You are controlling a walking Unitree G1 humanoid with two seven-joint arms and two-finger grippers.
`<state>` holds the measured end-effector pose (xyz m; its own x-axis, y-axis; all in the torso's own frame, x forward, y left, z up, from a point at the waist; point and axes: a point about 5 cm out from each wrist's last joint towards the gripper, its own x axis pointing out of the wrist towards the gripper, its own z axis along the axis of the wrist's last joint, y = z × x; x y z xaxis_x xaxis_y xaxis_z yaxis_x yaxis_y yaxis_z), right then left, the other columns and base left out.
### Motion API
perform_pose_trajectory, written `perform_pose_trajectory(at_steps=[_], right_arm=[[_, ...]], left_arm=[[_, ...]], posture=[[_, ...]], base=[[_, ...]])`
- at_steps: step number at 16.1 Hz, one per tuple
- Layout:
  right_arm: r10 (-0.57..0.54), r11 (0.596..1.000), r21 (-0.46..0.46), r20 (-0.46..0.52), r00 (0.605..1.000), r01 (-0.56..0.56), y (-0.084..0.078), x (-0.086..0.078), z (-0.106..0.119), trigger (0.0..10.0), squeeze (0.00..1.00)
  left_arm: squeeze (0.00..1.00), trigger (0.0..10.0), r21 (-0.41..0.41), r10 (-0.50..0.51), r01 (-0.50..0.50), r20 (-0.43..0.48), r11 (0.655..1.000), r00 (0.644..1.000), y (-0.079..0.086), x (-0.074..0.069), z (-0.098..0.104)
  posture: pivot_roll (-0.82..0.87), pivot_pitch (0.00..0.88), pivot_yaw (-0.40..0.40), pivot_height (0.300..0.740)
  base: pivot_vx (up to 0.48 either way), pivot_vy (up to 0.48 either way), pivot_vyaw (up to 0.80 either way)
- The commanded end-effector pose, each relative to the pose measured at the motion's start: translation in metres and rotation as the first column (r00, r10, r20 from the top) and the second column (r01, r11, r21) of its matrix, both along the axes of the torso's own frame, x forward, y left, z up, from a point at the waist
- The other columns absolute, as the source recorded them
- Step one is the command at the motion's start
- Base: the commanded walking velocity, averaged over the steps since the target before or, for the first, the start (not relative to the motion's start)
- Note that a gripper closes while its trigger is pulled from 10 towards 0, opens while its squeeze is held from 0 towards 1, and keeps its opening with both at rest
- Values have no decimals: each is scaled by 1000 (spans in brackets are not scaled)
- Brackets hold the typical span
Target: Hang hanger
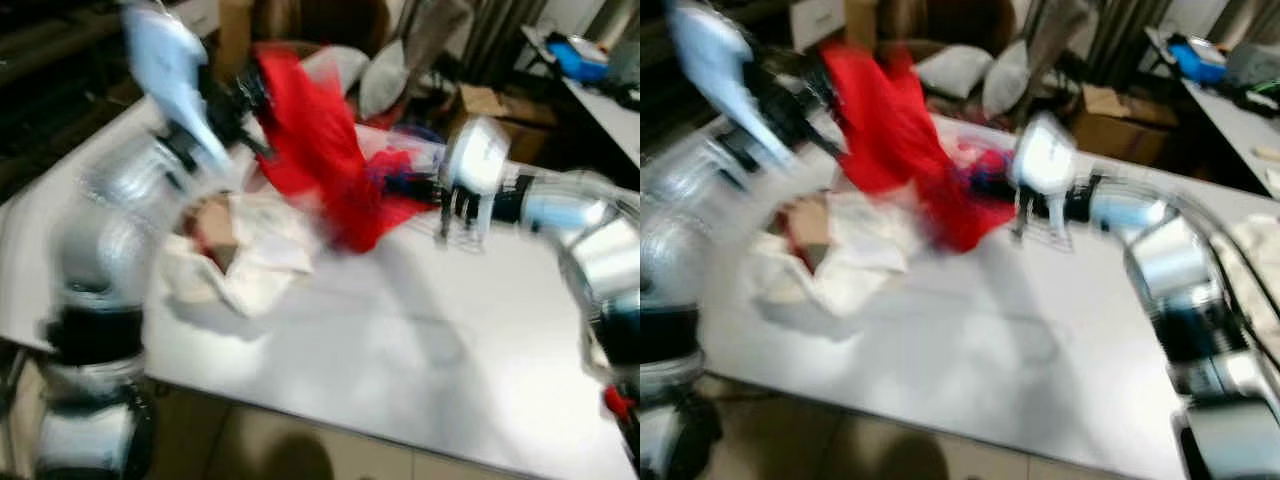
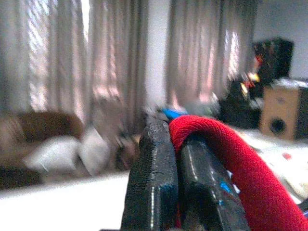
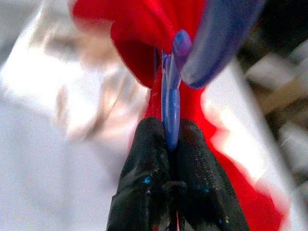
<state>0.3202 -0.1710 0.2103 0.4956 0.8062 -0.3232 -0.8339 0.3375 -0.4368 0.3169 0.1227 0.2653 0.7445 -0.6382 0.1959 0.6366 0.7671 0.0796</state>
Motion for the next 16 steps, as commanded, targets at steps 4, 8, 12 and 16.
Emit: perform_pose_trajectory(at_steps=[4,8,12,16], right_arm=[[59,992,-104,-122,991,-72,-15,-31,-10,10000,0],[87,972,-194,-211,974,-129,-32,-53,-3,10000,0],[77,966,-220,-249,965,-134,-54,-72,18,10000,0],[79,989,142,-193,978,-51,-53,-83,49,10000,0]], left_arm=[[0,10000,236,47,4,-213,972,976,-19,-14,-69],[1000,10000,294,88,-18,-227,956,970,-11,-8,-72],[1000,10000,301,157,-88,-211,949,965,12,3,-62],[1000,10000,74,279,-270,-184,960,942,43,4,-42]], posture=[[48,0,-113,740],[40,0,-102,740],[39,0,-94,740],[27,0,-86,740]], base=[[0,0,0],[0,0,0],[0,0,0],[0,0,0]])
